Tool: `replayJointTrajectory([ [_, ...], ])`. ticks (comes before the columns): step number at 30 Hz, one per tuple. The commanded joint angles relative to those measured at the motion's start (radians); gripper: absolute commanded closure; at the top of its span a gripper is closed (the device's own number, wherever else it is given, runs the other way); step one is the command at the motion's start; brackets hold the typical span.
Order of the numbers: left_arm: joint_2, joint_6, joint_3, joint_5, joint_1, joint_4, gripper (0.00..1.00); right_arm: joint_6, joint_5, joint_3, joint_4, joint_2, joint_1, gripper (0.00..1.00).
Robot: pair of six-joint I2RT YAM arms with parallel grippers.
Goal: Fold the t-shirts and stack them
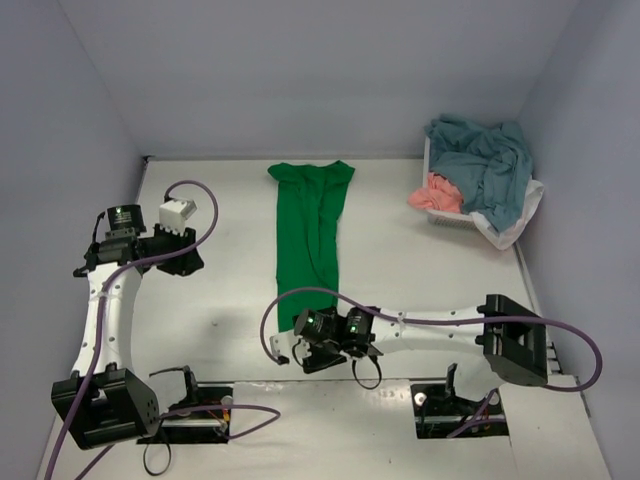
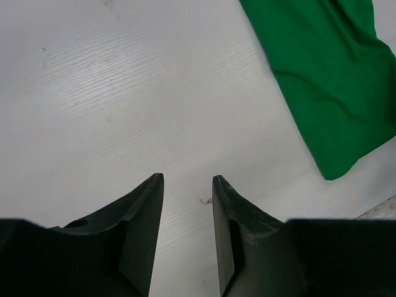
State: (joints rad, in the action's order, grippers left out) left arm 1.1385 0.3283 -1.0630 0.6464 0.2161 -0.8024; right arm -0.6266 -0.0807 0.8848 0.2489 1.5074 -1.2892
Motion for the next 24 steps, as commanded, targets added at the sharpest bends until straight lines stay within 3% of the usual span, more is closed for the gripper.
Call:
replayJointTrajectory([
  [1, -0.026, -0.011, -0.002, 0.001, 0.000, 0.035, 0.68, -0.018, -0.063, 0.000, -0.071, -0.006, -0.039, 0.31],
  [24, -0.034, -0.011, 0.029, 0.015, 0.000, 0.052, 0.68, -0.010, -0.016, -0.033, -0.206, 0.218, -0.065, 0.31],
])
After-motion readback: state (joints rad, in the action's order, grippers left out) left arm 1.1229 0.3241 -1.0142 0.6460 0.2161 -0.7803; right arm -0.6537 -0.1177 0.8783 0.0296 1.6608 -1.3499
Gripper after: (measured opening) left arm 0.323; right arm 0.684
